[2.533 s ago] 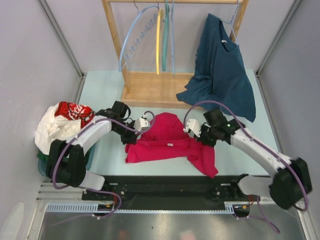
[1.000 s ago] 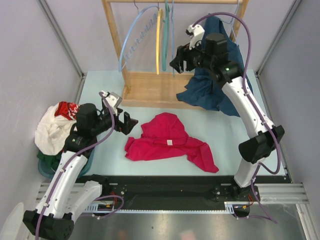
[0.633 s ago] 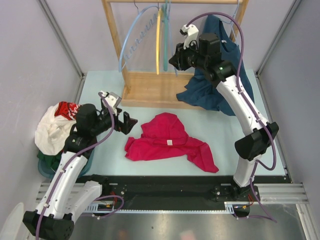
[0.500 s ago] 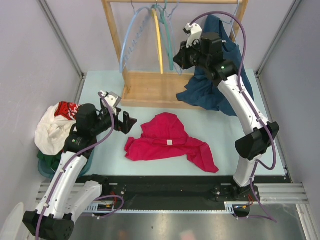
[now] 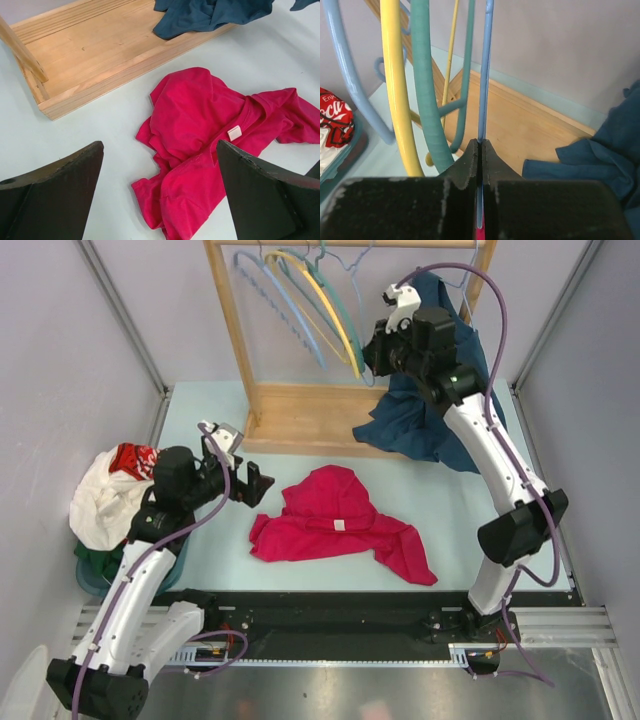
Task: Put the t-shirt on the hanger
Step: Pick up the hanger from the clothesline.
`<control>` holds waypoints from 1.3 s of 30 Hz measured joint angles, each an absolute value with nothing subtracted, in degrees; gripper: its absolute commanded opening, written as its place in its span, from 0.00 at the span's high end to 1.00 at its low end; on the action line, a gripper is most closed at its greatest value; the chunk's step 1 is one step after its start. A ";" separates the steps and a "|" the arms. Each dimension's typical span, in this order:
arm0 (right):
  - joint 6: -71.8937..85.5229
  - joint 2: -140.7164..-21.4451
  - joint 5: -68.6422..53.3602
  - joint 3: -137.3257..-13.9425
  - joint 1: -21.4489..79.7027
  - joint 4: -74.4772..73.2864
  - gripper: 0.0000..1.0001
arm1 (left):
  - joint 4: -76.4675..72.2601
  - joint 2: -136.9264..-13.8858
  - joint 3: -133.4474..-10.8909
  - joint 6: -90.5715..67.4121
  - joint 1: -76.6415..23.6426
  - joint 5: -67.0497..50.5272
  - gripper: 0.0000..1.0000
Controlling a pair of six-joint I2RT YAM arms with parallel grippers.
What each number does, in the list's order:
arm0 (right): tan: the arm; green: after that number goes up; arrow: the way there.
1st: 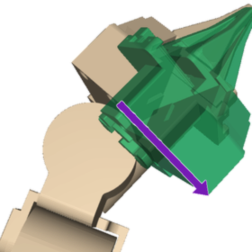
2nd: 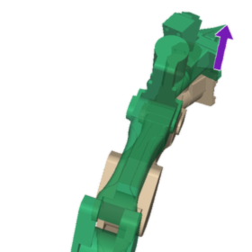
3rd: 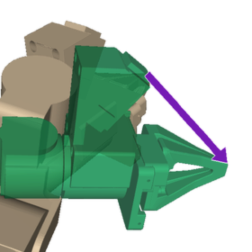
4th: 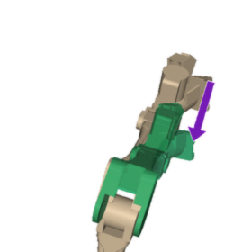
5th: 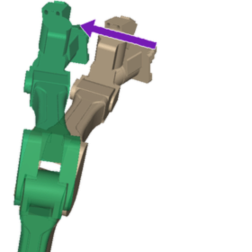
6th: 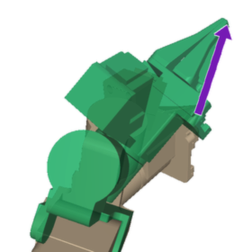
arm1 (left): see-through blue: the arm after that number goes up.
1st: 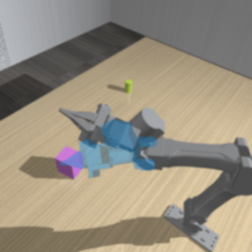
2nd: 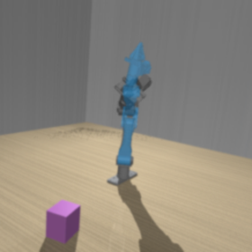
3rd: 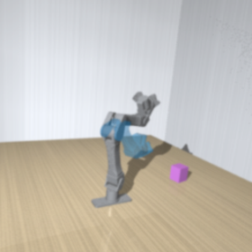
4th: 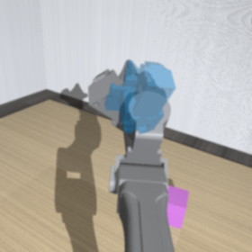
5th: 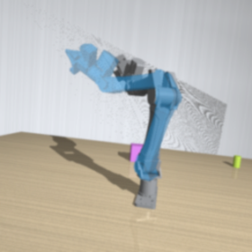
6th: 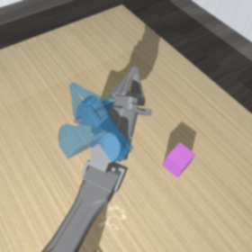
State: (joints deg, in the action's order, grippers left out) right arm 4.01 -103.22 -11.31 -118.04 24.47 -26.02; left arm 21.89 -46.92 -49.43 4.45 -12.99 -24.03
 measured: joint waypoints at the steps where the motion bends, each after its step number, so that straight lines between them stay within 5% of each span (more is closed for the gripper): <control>1: 3.99 -101.56 -10.76 -115.77 24.36 -25.10 1.00 | 21.89 -47.09 -49.43 4.45 -12.99 -24.05 0.00; 25: -4.69 -71.05 -5.26 -85.43 20.18 -35.22 1.00 | 19.22 -51.09 -48.95 6.39 -12.95 -30.52 0.00; 39: -24.67 -50.33 -24.84 -67.92 18.83 -61.23 1.00 | 15.42 -50.33 -46.81 13.89 -12.95 -50.11 0.00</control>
